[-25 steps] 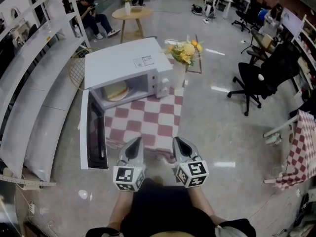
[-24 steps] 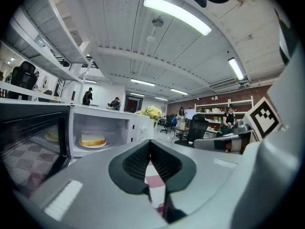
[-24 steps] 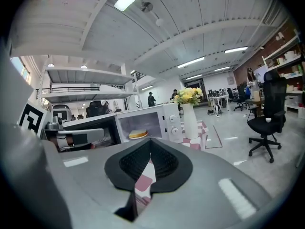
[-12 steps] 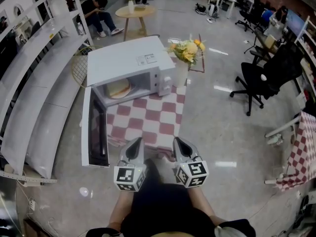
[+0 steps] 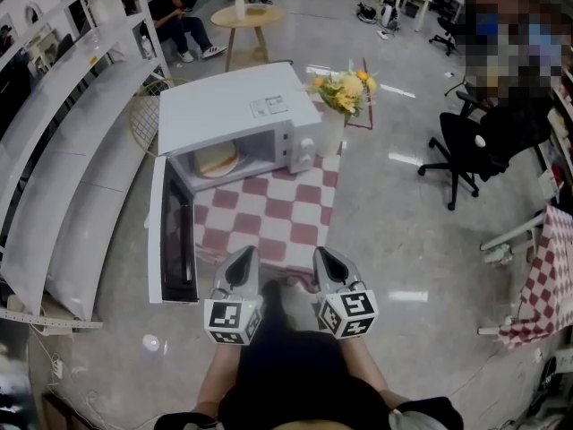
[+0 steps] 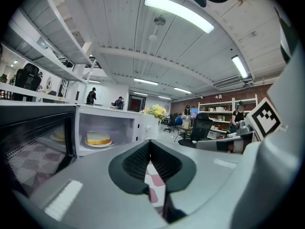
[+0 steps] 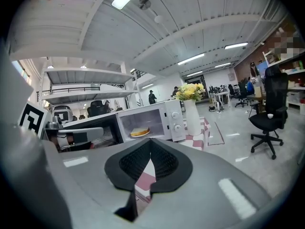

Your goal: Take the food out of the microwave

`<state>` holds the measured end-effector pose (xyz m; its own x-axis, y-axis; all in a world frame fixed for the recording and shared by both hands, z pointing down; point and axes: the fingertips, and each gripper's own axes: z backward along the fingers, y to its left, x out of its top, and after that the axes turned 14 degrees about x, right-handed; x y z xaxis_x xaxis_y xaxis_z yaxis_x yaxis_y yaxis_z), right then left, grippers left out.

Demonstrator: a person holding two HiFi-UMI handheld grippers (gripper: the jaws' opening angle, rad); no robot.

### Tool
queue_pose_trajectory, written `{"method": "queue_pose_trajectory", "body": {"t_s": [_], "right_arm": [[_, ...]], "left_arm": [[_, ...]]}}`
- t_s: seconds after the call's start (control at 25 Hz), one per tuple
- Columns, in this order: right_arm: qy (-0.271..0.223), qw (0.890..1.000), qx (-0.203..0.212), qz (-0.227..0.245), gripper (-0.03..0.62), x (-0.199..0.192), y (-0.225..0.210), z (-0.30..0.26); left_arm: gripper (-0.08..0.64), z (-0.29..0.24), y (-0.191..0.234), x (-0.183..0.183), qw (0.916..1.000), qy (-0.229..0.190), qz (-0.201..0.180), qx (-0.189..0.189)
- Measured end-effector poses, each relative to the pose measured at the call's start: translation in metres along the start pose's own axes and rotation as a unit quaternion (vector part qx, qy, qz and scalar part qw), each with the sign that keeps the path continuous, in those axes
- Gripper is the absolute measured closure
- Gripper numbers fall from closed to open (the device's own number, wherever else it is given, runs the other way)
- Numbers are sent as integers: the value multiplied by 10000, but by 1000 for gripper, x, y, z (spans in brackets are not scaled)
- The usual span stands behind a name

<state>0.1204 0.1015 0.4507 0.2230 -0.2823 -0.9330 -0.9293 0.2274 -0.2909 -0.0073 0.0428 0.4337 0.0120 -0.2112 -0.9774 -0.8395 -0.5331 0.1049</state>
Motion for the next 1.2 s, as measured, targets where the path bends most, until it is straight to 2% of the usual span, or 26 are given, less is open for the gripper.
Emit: {"method": "queue_pose_trajectory", "body": {"t_s": [0.56,1.2], "right_arm": [[40,10000,-50,-2,591,17,-21,-37],[151,9999,-35,-20,591,38,-49,-92]], "left_arm": [[549,-47,10,12,10000,4,11,-94],[549,-106,35,27,9999,15,119,-9]]}}
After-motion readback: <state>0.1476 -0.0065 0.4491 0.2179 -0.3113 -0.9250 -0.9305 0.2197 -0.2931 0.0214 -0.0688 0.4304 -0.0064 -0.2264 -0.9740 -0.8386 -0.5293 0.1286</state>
